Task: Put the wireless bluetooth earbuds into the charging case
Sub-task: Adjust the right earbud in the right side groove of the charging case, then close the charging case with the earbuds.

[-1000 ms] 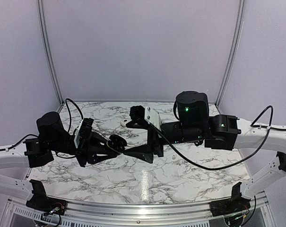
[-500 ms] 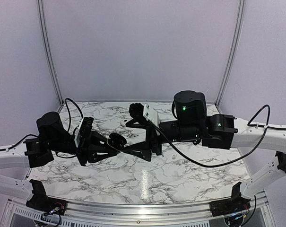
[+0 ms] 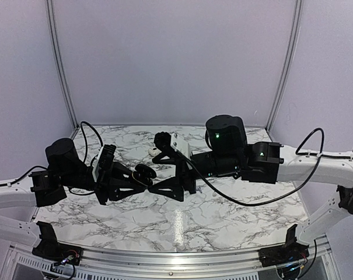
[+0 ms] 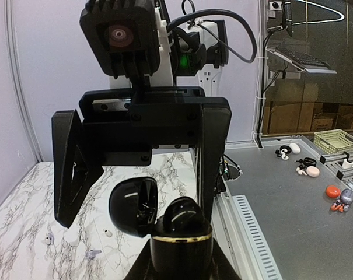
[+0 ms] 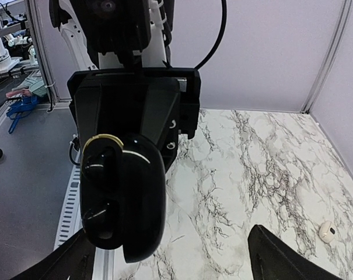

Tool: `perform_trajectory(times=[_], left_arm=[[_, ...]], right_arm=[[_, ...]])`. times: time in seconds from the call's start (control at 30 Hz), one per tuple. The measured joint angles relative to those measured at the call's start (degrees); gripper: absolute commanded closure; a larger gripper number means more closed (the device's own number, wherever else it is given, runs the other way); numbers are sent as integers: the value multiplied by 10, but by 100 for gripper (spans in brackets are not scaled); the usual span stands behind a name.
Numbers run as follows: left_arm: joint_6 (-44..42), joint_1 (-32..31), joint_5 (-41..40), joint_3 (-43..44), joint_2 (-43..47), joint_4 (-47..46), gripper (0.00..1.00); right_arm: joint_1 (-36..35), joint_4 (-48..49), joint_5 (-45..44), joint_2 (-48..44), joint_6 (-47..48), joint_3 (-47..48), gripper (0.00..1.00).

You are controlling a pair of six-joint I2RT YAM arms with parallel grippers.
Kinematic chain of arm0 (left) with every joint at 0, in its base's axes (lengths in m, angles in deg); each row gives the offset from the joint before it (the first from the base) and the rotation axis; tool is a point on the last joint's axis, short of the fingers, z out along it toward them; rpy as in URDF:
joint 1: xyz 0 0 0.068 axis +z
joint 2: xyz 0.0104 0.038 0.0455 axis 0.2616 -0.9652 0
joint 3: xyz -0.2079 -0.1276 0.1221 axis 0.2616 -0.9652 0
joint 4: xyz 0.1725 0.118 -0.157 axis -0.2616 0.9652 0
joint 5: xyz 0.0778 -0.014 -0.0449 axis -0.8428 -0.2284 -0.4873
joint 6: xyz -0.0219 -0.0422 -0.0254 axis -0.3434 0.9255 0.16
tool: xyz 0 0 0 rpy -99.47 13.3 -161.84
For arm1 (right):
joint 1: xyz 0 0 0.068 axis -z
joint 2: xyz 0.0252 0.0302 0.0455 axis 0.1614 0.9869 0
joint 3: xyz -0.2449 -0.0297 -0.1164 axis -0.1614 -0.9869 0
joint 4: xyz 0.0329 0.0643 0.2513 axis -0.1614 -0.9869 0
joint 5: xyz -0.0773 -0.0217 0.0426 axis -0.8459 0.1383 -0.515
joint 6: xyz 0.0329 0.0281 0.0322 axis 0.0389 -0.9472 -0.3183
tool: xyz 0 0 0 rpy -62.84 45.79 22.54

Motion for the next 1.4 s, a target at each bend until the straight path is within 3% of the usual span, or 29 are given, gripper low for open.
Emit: perform_trajectory(times=[0.8,1.4], left_arm=[[26,0,-30,0,0,-17,100],[73,-1,-103,0,-15,-39,100]], right_arm=[[18,34,75,-36,41,-19,13],[20,36,122,-8,70,9,29]])
